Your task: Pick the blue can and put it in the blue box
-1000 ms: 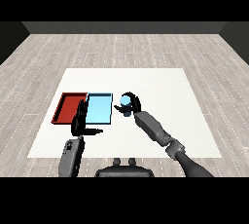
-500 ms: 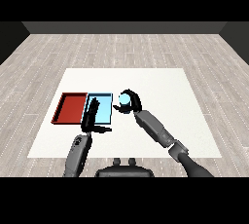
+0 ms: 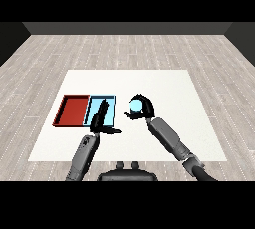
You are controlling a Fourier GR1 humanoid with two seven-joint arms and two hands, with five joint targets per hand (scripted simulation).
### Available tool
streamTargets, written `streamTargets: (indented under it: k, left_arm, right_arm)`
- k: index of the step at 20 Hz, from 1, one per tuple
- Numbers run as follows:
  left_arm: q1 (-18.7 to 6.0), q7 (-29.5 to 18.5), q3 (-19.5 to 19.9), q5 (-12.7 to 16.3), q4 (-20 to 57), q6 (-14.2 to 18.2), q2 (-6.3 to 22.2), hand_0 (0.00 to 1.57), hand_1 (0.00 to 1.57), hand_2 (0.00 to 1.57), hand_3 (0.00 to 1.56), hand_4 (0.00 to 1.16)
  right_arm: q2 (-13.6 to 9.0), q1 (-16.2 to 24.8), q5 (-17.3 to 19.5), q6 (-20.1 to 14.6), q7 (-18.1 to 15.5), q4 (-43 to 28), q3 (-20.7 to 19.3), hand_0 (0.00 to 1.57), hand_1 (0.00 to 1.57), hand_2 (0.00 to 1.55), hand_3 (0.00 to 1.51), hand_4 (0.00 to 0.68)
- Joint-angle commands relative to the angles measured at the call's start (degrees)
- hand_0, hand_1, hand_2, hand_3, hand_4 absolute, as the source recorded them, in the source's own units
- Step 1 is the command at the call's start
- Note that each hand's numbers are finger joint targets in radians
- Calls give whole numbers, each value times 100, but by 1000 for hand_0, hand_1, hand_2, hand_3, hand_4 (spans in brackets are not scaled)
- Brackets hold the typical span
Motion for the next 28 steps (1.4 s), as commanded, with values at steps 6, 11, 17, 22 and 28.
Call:
streamTargets:
  k: [6,11,17,22,28]
  left_arm:
    - [-756,-205,-399,281,1085,470,-2,0,0,0,0,0]
    - [-900,-183,-456,416,1240,531,-2,0,0,0,0,0]
    - [-805,-379,-1503,821,1419,1337,-2,0,0,0,0,0]
    - [-1676,-7,-1237,1023,1911,1230,-2,0,0,0,0,0]
    - [-1505,-609,-1544,1306,2313,1231,-2,0,0,0,0,0]
  right_arm:
    - [196,488,760,616,100,-250,-508,1423,1423,1447,1414,661]
    - [631,180,1174,763,240,24,-887,1404,1404,1447,1412,662]
    - [649,563,1497,841,514,-633,-811,1399,1399,1445,1408,675]
    - [797,482,1556,1091,719,-818,-990,1394,1394,1454,1416,681]
    - [985,302,1916,794,1097,-993,-938,1398,1398,1434,1397,657]
